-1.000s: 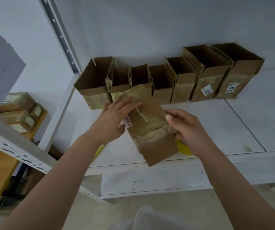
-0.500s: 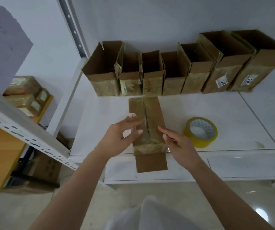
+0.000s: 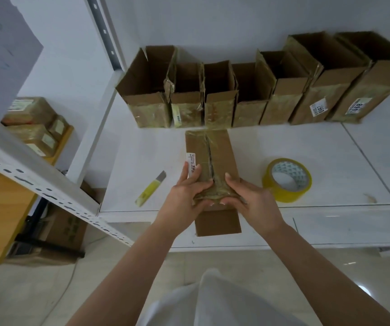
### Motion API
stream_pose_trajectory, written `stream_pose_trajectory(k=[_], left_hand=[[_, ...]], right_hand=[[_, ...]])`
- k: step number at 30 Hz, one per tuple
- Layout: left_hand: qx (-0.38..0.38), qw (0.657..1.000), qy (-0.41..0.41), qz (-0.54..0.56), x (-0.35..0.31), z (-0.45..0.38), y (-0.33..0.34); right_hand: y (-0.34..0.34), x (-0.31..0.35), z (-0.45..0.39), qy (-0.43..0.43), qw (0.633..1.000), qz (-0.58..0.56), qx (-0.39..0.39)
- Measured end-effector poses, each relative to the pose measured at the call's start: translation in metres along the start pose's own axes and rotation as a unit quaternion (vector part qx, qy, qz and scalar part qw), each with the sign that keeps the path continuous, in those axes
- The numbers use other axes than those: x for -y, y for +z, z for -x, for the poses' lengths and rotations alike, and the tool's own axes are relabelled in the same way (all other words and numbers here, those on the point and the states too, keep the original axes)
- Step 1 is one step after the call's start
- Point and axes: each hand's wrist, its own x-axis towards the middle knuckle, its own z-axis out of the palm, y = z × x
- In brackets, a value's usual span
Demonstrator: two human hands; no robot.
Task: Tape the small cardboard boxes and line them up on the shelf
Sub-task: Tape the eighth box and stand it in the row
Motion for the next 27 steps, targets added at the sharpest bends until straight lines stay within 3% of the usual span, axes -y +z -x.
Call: stream_pose_trajectory(k=[4,7,11,19,27], left_hand=[[0.033,0.997,-0.023,0.071,-0.001,0.0,-0.017],[-0.024,0.986,0.0,0.165,-0.006,-0.002,-0.04],[-0.07,0.985,0.053,0.152,-0.023,-0.013,-0.055],[-0.04,0.981,0.08,0.175,-0.049,-0.024,-0.049],[-0.046,0.992,0.062,0.096,-0.057,-0.028,-0.044]], right_hand=[[-0.008,0.004,-0.003,0.049,0.998,-0.043,0.003],[-0.029,0.01,-0.018,0.111,0.989,-0.102,-0.006],[-0.052,0.019,-0.036,0.125,0.977,-0.175,-0.006],[-0.072,0.031,-0.041,0.139,0.968,-0.21,-0.018],[-0.073,0.029,-0.043,0.139,0.967,-0.211,-0.018]])
